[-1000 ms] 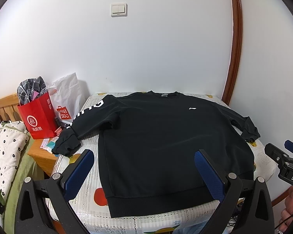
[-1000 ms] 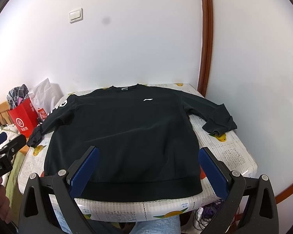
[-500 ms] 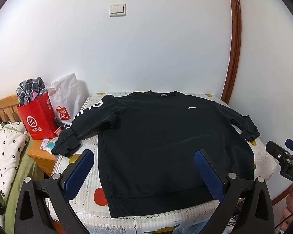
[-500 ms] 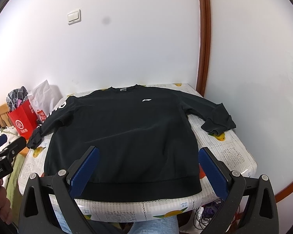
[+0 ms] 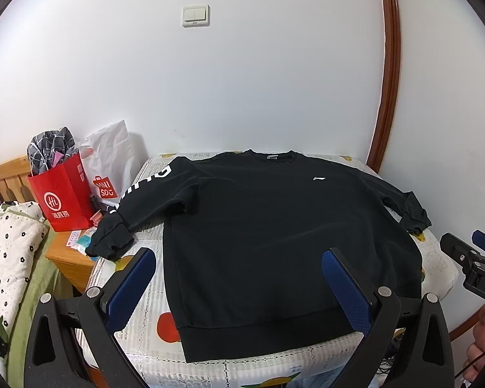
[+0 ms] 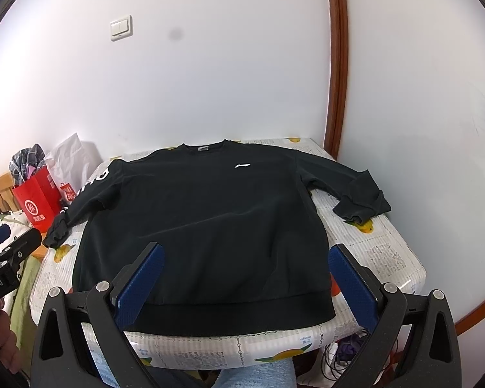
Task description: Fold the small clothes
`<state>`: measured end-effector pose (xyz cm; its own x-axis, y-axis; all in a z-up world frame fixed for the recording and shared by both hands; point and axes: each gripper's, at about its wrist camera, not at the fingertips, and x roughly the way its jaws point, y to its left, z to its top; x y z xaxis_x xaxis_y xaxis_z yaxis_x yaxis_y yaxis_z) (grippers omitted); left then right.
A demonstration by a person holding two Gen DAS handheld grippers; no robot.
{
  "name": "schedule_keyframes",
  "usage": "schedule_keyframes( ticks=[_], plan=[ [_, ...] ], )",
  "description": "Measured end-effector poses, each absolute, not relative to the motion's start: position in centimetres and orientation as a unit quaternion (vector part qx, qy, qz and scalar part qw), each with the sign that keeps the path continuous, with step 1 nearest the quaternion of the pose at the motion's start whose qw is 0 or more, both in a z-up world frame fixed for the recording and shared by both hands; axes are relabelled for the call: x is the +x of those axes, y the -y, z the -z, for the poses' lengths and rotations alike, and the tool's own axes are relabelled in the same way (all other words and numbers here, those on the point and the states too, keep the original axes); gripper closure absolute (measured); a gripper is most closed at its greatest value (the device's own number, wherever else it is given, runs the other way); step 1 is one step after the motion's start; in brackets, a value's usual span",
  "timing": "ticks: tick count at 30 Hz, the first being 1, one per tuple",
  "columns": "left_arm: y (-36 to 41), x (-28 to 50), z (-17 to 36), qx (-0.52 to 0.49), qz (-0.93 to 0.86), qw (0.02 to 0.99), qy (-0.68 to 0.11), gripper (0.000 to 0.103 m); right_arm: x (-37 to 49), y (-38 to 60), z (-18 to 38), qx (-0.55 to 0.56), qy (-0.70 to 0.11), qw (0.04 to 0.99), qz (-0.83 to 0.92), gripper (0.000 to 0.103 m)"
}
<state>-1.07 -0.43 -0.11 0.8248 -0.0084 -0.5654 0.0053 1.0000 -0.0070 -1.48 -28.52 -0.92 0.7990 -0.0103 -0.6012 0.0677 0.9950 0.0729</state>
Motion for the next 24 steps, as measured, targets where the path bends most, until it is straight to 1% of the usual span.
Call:
schedule_keyframes(
  ticks=[5, 9, 13, 20, 24],
  plan=[
    [0.2, -0.8, 0.3, -0.007, 0.001, 0.955, -0.297, 0.0, -1.3, 28.1, 1.2, 0.04, -0.316, 0.948, 0.019, 0.003],
    [-0.8, 0.5, 1.6, -0.002, -0.007, 0.954, -0.301, 0.0, -0.6, 27.7, 1.9, 0.036, -0.32, 0.947, 0.017, 0.003],
    [-2.5, 3.0, 4.1, -0.003, -0.023, 0.945, -0.325, 0.0, 0.8, 27.3, 3.3, 0.031, -0.33, 0.943, 0.016, 0.003],
    [-6.8, 6.3, 10.6, -0.016, -0.058, 0.921, -0.384, 0.003, 4.2, 26.7, 7.4, 0.026, -0.365, 0.931, 0.01, 0.003],
    [-10.5, 7.2, 12.3, -0.03, -0.093, 0.916, -0.39, 0.003, 6.0, 25.4, 9.4, 0.025, -0.376, 0.926, -0.005, 0.003]
  ],
)
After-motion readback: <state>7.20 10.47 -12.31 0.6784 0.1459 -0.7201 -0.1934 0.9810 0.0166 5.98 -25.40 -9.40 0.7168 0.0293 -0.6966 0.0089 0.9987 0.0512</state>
